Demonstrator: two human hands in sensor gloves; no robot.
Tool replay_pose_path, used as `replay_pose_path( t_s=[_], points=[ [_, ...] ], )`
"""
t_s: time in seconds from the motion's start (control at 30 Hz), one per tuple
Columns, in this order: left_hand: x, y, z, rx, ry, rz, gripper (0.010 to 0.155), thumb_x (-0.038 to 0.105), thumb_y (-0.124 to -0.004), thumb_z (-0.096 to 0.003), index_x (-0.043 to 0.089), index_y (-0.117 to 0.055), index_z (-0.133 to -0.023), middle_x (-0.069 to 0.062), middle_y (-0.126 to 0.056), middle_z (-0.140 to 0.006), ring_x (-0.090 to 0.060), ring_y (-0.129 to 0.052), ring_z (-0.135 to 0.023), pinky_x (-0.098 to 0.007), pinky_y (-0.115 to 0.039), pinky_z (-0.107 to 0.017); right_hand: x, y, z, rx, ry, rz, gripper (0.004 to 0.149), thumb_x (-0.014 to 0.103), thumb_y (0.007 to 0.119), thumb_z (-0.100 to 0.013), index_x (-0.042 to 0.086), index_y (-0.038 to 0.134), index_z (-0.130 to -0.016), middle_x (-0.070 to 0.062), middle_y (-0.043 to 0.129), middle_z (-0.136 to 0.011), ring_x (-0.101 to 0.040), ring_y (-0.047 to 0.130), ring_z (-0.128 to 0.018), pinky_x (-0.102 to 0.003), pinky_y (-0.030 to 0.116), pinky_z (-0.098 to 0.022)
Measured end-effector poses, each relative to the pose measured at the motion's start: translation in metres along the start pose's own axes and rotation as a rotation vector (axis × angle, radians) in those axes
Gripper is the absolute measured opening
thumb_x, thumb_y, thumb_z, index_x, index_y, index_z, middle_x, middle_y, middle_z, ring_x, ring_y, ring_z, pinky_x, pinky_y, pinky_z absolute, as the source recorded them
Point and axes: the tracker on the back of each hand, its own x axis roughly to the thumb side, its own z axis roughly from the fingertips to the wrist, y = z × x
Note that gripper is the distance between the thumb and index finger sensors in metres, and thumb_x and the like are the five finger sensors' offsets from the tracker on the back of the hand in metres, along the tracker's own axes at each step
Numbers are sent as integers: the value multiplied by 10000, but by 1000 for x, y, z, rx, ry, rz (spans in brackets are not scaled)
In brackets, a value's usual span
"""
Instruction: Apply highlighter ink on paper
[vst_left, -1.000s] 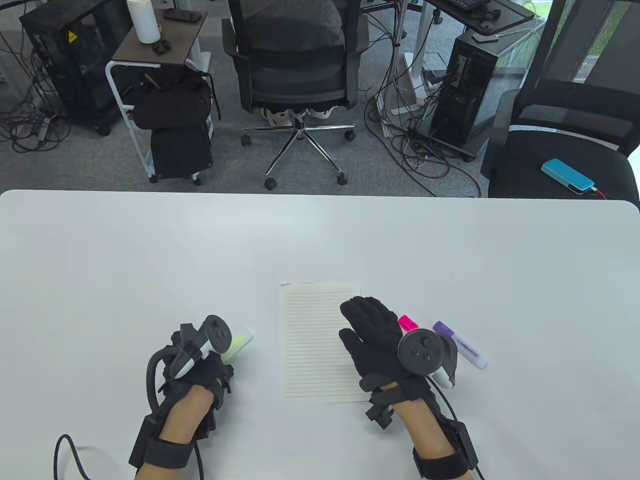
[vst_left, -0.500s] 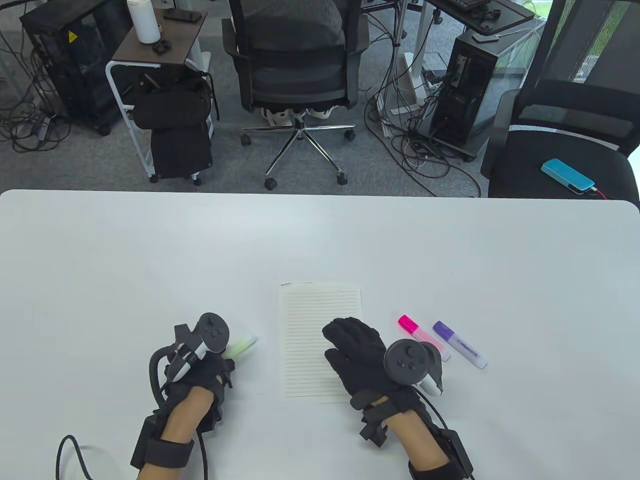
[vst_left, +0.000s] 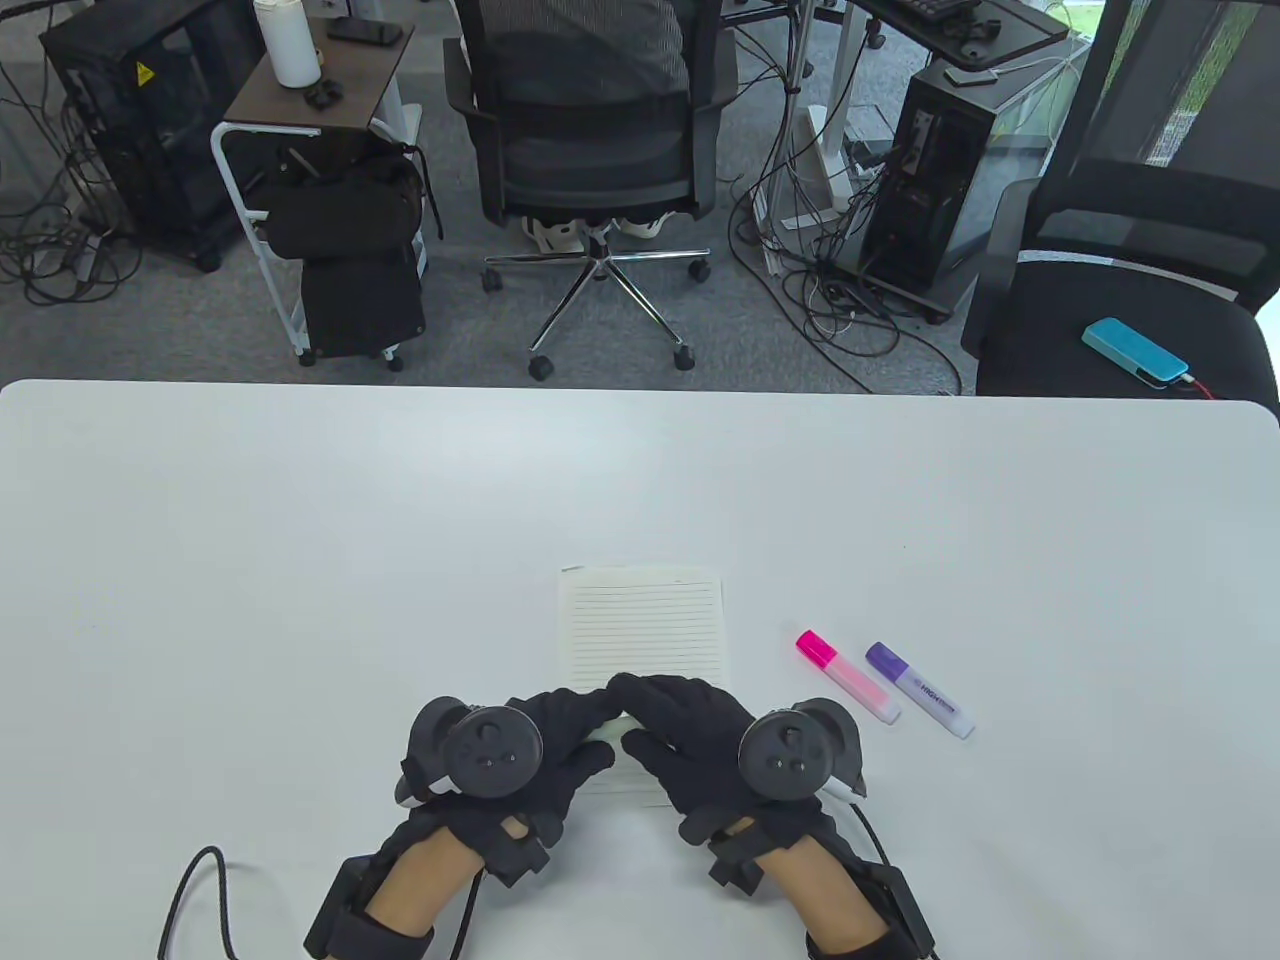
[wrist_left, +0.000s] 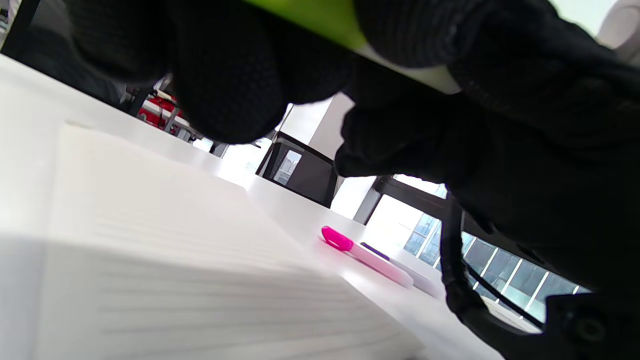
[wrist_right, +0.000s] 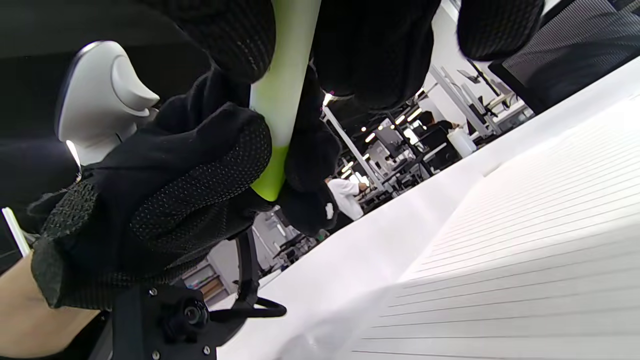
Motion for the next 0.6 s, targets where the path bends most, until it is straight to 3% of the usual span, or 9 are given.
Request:
replay_pose_path(
  t_s=[0.1, 0.2, 0.23, 0.3, 0.37, 0.57, 0.6],
  points=[
    [-2, -8, 0, -14, 11, 27, 592, 466, -671, -431, 223, -572, -962, -32, -821, -851, -248, -977, -637, -539, -786, -552, 5, 0, 1, -42, -29, 37, 463, 341, 761, -625, 233, 621, -1053, -119, 835, -871, -308, 886, -631, -625, 671, -646],
    [0, -11, 0, 6, 2, 74, 669, 490, -656, -426, 189, -508, -1006, -74, -744, -942, -312, -912, -766, -578, -735, -595, 6, 3, 1, -57, -34, -19, 448, 335, 749, -622, 232, 638, -1043, -128, 847, -856, -307, 892, -609, -613, 679, -646],
    [-1, -11, -1, 12, 0, 86, 665, 485, -657, -422, 182, -522, -998, -62, -775, -912, -288, -940, -727, -564, -759, -578, 6, 3, 2, -73, -30, -33, 437, 334, 743, -622, 235, 649, -1037, -134, 852, -846, -310, 893, -598, -614, 680, -642],
    [-5, -11, -1, 19, -8, 116, 643, 487, -674, -411, 183, -594, -972, 43, -886, -729, -156, -1002, -492, -503, -835, -502, 3, 3, 2, -63, -33, -46, 427, 335, 742, -621, 249, 665, -1031, -132, 863, -837, -307, 897, -589, -616, 682, -640],
    [-7, -10, -1, 14, -4, 151, 634, 518, -688, -401, 193, -659, -944, 68, -951, -604, -105, -990, -311, -468, -877, -429, 2, 4, 2, -58, -30, -75, 424, 339, 746, -619, 251, 675, -1027, -133, 880, -814, -297, 907, -569, -614, 686, -640],
    [-9, 2, -2, 31, -18, 197, 600, 562, -772, -375, 218, -815, -864, 93, -1046, -362, -39, -969, -41, -396, -955, -241, -1, 4, 1, -56, -36, -197, 399, 325, 737, -608, 267, 709, -1002, -146, 913, -758, -304, 922, -508, -617, 694, -638],
    [-11, 2, 4, 35, 17, 170, 591, 605, -772, -369, 287, -806, -866, 149, -1042, -261, -1, -951, 39, -360, -978, -197, 0, 2, 3, -76, -55, -203, 403, 312, 752, -604, 270, 717, -1004, -156, 902, -773, -320, 907, -518, -620, 680, -646]
  ],
)
